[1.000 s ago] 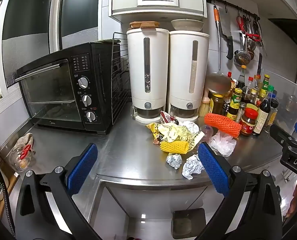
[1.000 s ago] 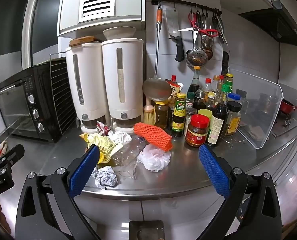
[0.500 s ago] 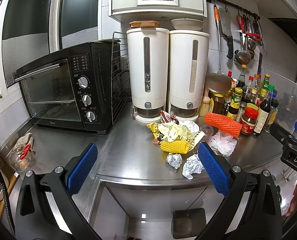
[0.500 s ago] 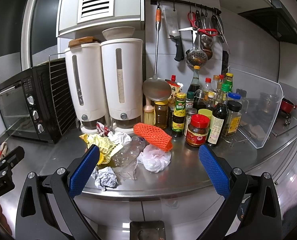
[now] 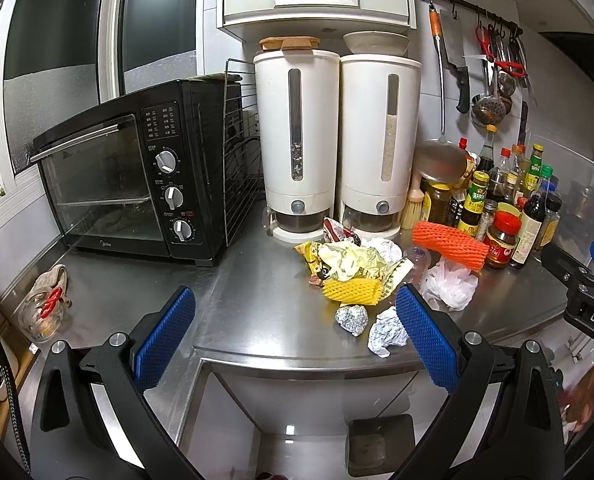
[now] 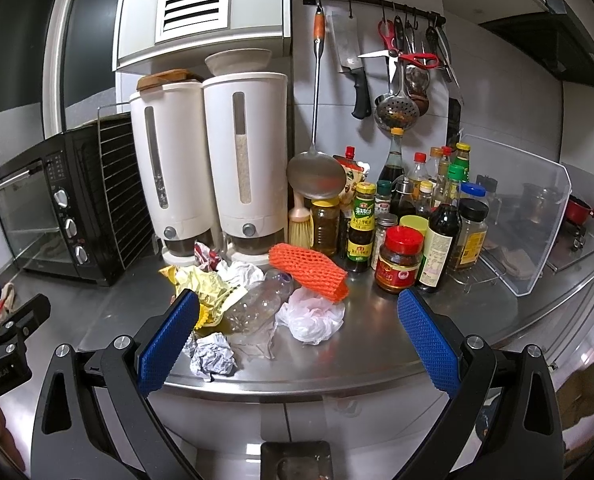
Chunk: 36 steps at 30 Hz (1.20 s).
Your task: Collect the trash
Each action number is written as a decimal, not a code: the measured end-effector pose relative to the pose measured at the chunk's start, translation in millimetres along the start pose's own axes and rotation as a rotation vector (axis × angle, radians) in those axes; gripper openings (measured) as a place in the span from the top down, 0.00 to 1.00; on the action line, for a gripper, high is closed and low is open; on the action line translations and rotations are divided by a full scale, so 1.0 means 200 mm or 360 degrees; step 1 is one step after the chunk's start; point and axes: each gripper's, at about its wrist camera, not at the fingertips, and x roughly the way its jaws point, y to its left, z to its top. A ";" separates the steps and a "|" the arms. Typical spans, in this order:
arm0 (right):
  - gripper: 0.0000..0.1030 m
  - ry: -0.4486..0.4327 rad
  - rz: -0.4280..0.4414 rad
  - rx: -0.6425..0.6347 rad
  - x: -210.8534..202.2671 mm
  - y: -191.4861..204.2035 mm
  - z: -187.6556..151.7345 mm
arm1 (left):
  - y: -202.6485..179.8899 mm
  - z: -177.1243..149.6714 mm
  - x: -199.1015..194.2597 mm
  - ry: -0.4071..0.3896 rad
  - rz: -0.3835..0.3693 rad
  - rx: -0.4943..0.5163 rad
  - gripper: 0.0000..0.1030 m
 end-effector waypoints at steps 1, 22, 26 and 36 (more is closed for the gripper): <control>0.03 0.0002 0.0001 -0.0001 0.01 0.00 0.00 | 0.00 0.00 0.00 0.0003 -0.0001 0.0001 0.08; 0.03 -0.0001 0.0004 0.0011 0.00 0.01 0.00 | 0.00 0.01 -0.01 -0.0008 -0.0003 -0.0008 0.08; 0.03 -0.0002 0.0001 0.0008 0.00 0.01 0.00 | 0.00 0.01 -0.02 -0.0010 -0.0006 -0.0005 0.08; 0.03 -0.0002 0.0004 0.0010 -0.01 0.01 0.00 | -0.01 0.01 -0.02 -0.0006 -0.0013 0.0001 0.08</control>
